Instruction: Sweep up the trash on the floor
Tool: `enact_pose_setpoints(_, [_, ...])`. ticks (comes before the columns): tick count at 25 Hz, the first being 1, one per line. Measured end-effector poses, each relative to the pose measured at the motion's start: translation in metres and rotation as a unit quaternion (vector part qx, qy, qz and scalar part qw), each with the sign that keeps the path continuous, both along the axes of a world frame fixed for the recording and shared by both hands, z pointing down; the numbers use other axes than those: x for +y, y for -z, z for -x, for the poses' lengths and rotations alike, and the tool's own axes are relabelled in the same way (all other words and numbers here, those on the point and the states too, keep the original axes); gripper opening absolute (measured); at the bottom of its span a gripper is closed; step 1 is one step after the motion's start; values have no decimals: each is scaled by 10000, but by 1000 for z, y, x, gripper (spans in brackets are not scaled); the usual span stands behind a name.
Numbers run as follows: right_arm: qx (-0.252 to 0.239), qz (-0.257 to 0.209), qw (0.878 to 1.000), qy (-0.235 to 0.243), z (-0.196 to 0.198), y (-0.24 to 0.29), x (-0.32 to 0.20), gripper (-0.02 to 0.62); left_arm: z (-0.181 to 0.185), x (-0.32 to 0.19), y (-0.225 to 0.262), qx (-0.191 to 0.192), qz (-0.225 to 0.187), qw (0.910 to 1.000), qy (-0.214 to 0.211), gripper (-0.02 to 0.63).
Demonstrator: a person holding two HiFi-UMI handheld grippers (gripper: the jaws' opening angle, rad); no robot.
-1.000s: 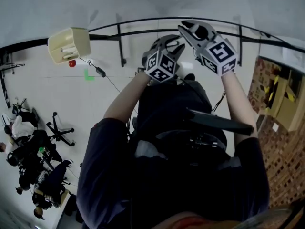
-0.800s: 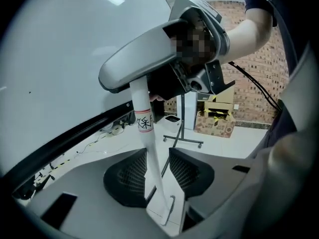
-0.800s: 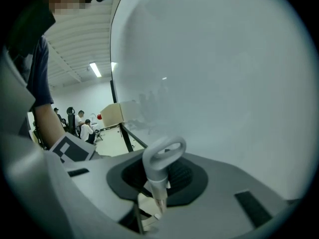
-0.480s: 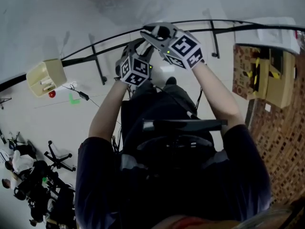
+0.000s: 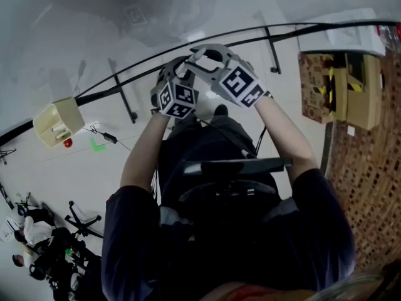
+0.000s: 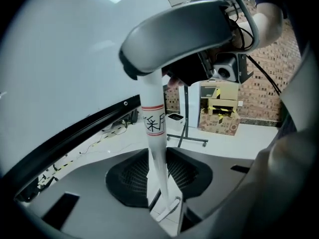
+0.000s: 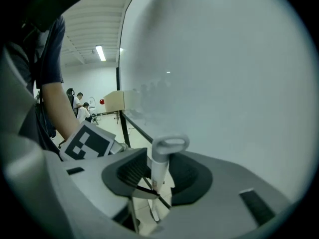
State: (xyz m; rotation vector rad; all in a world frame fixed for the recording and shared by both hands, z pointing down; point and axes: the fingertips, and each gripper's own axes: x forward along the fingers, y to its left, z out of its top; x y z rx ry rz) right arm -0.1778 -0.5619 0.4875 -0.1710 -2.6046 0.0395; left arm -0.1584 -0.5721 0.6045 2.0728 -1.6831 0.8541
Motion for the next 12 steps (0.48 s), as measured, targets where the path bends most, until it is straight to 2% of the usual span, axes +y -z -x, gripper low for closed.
enact_pose_setpoints(4, [-98, 130, 9994, -311, -27, 7, -17, 167, 23, -9, 0, 171, 49, 9980, 602, 91])
enact_pose_setpoints(8, [28, 434, 9974, -569, -53, 1, -20, 167, 33, -11, -3, 282, 227, 9973, 636, 104])
enact_pose_setpoints(12, [139, 788, 9948, -633, -61, -9, -9, 152, 35, -1, -4, 543, 306, 9946, 832, 111])
